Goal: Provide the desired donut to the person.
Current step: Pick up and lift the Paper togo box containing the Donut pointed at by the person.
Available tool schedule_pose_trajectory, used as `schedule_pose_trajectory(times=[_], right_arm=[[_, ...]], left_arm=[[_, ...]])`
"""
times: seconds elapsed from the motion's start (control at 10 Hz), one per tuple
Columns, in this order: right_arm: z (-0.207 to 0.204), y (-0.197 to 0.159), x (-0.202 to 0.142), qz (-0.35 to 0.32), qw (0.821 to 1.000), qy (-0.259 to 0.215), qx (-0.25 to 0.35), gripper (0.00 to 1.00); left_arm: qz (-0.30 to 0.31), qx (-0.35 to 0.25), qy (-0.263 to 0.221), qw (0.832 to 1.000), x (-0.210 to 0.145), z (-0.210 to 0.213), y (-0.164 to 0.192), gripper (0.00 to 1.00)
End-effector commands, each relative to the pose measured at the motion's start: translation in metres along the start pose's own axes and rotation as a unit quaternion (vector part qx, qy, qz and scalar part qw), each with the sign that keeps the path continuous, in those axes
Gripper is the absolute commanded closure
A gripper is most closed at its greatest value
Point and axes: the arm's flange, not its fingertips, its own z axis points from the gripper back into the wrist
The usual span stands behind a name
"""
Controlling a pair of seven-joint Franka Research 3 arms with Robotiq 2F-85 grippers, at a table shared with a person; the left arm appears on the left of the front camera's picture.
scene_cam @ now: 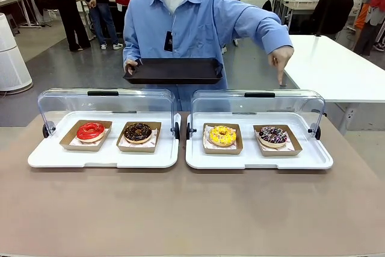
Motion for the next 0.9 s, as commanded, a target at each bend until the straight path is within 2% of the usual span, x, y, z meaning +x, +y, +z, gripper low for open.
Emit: schedule_pose_trajectory(times=[0.0,0.1,0.4,0.6,0.8], right_arm=[[-0.032,0.014,0.040,0.011,0.996,0.092,-0.006,0.00],[-0.051,0.017,0.059,0.013,0.990,0.138,-0.001,0.00],[-0.112,0.026,0.096,0.026,0.956,0.291,-0.005,0.00],[-0.148,0.025,0.100,0.021,0.937,0.349,-0.006,0.00],[-0.176,0.021,0.095,0.017,0.927,0.376,0.011,0.00]], left_arm=[[-0.001,0.000,-0.009,1.000,0.001,0.001,0.001,0.00],[-0.001,0.000,-0.009,1.000,0.001,0.001,0.001,0.00],[-0.001,0.000,-0.009,1.000,0.001,0.001,0.001,0.00],[-0.001,0.000,-0.009,1.000,0.001,0.001,0.001,0.00],[-0.001,0.000,-0.009,1.000,0.001,0.001,0.001,0.00]])
